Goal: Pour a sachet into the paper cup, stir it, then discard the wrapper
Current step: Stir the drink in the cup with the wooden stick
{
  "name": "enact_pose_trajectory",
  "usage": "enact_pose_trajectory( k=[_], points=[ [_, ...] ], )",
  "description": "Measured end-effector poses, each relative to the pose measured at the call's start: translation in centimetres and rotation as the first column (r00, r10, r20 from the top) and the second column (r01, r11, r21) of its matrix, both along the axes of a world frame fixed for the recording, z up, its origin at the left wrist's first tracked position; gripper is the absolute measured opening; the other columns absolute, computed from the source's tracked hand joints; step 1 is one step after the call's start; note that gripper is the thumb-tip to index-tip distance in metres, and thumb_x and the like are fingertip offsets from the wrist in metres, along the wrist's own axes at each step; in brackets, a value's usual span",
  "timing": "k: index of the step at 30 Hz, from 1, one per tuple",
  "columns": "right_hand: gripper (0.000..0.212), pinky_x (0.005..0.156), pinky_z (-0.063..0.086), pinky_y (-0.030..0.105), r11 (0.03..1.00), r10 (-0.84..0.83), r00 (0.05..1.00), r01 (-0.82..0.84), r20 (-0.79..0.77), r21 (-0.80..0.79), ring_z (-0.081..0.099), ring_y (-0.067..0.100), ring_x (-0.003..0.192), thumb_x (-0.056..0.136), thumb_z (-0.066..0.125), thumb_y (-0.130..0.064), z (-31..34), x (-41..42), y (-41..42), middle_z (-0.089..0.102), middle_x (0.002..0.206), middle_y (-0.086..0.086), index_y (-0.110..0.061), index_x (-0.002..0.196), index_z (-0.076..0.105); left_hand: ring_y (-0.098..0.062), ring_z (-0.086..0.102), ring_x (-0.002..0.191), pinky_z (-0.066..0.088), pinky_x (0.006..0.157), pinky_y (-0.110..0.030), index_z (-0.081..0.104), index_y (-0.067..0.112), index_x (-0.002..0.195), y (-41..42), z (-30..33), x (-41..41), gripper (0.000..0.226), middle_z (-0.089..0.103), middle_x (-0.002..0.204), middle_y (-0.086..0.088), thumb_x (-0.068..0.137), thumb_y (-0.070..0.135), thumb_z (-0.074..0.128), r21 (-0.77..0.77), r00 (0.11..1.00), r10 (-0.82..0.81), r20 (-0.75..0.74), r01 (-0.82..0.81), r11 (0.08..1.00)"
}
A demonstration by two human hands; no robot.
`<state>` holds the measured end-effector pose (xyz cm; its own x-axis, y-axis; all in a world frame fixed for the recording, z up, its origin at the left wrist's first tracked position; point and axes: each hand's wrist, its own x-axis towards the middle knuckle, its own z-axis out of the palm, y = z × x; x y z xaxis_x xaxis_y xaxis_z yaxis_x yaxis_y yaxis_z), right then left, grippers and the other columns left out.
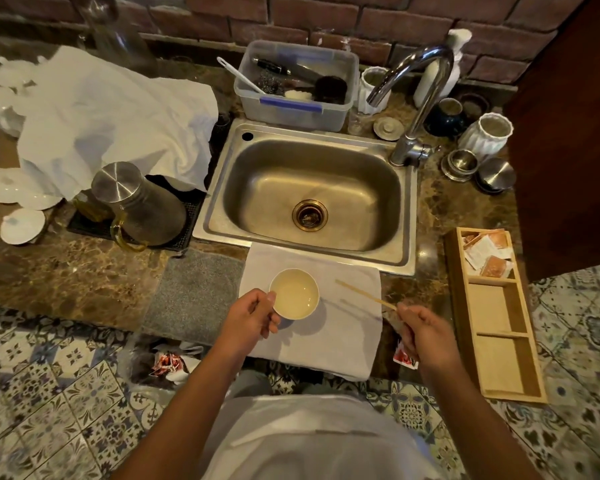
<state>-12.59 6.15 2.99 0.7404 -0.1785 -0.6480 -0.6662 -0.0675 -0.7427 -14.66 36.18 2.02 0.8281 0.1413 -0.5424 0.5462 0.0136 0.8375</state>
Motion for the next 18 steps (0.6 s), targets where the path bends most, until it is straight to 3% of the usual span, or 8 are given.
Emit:
enact_pose_trajectory(
  k=[5,8,12,18],
  points=[
    [0.019,0.035,0.018,0.023,0.926,-0.163,0.977,0.200,-0.138,0.319,0.027,0.010,0.032,0.100,0.055,-0.014,-2.2,-1.1,0.7,0.040,0.048,0.002,-0.002,0.095,0.069,-0.014,0.056,0.055,0.042,0.056,-0.033,0.057,0.000,0.085,0.0,0.1,0.2,0.029,0.065,0.062,-0.002,0.104,0.022,0.054,0.017,1.000,-0.010,0.000,0.010,1.000],
    [0.017,0.034,0.019,0.021,0.946,-0.094,0.989,0.125,-0.117,0.298,0.028,0.010,0.033,0.098,0.061,-0.011,-2.9,-1.9,1.8,0.042,0.046,0.002,0.000,0.100,0.074,-0.012,0.056,0.053,0.043,0.055,-0.031,0.057,0.001,0.084,-0.2,0.4,0.3,0.028,0.064,0.062,-0.002,0.103,0.021,0.054,0.019,1.000,-0.001,-0.010,0.001,1.000],
    [0.014,0.038,0.022,0.021,0.972,-0.007,0.987,0.044,-0.159,0.233,0.032,0.013,0.037,0.093,0.071,-0.017,-4.3,-2.3,3.3,0.046,0.052,0.005,-0.005,0.090,0.076,-0.014,0.057,0.056,0.044,0.057,-0.032,0.058,0.003,0.083,-0.1,0.4,0.2,0.028,0.065,0.063,-0.003,0.103,0.023,0.055,0.016,1.000,0.002,-0.026,-0.002,1.000],
    [0.017,0.040,0.025,0.021,0.986,-0.050,0.971,0.085,-0.236,0.141,0.036,0.014,0.040,0.091,0.073,-0.018,-6.2,-2.8,5.0,0.053,0.050,0.004,-0.002,0.091,0.076,-0.019,0.057,0.061,0.045,0.061,-0.036,0.059,0.005,0.083,0.2,0.2,0.0,0.029,0.066,0.068,-0.007,0.102,0.027,0.057,0.009,0.999,0.003,-0.034,-0.002,1.000]
  ],
)
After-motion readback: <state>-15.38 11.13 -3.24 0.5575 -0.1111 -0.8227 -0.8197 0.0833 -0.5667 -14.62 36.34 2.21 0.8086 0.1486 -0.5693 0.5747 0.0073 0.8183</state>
